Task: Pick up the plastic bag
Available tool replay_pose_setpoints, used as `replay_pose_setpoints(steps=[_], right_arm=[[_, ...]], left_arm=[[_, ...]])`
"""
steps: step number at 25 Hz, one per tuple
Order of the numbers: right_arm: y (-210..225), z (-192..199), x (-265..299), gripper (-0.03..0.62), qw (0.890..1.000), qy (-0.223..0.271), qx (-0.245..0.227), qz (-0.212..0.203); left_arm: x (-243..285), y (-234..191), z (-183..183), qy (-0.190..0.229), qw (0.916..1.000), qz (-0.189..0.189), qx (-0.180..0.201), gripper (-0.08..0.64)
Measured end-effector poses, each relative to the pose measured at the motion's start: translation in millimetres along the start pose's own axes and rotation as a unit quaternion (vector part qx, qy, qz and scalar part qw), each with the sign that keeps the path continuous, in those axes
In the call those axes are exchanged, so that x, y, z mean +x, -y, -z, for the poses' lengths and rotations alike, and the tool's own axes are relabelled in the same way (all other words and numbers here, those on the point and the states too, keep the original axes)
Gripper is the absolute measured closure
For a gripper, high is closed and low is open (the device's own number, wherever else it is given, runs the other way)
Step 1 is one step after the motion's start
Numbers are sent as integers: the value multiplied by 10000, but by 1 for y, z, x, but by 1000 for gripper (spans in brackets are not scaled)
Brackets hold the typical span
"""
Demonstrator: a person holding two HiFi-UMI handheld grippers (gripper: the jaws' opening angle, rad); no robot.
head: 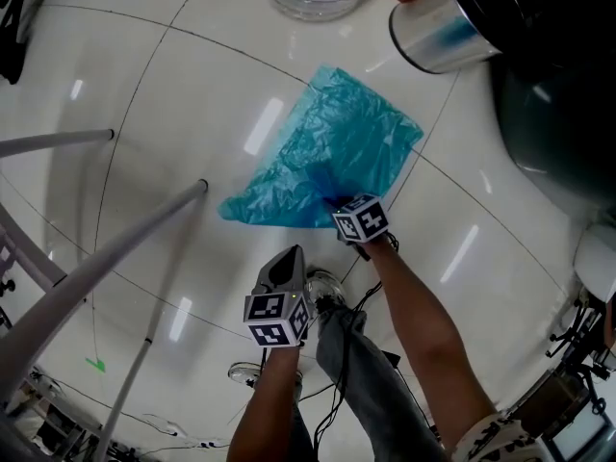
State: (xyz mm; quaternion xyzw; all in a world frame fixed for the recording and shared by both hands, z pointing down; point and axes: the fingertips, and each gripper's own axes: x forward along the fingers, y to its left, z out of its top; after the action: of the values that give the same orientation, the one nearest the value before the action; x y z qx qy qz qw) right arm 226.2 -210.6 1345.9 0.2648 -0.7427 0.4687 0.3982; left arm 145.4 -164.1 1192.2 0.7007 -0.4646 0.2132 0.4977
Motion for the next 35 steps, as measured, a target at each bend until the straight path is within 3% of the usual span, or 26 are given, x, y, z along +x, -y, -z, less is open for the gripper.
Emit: replay_pose_setpoints(steps=[6,13,17,22,27,31,35], right_arm=[[-55,-28,-73,580,9932,1022,357,-429],[-110,-89,-241,580,9661,2424,794,-394],[-166,-126,-342,580,9571,2842,376,-423],[-235,-189,-461,580,9323,3572,-51,-560],[-304,-213,-555,581,9191,3905,-184,-486],[-353,-245,-625,581,9089,4094,-723,-318],[-410,-275,-698,580,8929,4345,-1091,-447]], left_arm=[[-57,28,-29,343,9993,-26,-159,560],[-164,118,-89,860,9962,75,-124,560],[-236,169,-131,1235,9922,165,-77,560],[-309,216,-208,1769,9837,219,222,560],[-376,237,-256,2054,9778,51,401,560],[-431,245,-295,2346,9705,-153,528,560],[-505,248,-318,2715,9595,-405,635,560]])
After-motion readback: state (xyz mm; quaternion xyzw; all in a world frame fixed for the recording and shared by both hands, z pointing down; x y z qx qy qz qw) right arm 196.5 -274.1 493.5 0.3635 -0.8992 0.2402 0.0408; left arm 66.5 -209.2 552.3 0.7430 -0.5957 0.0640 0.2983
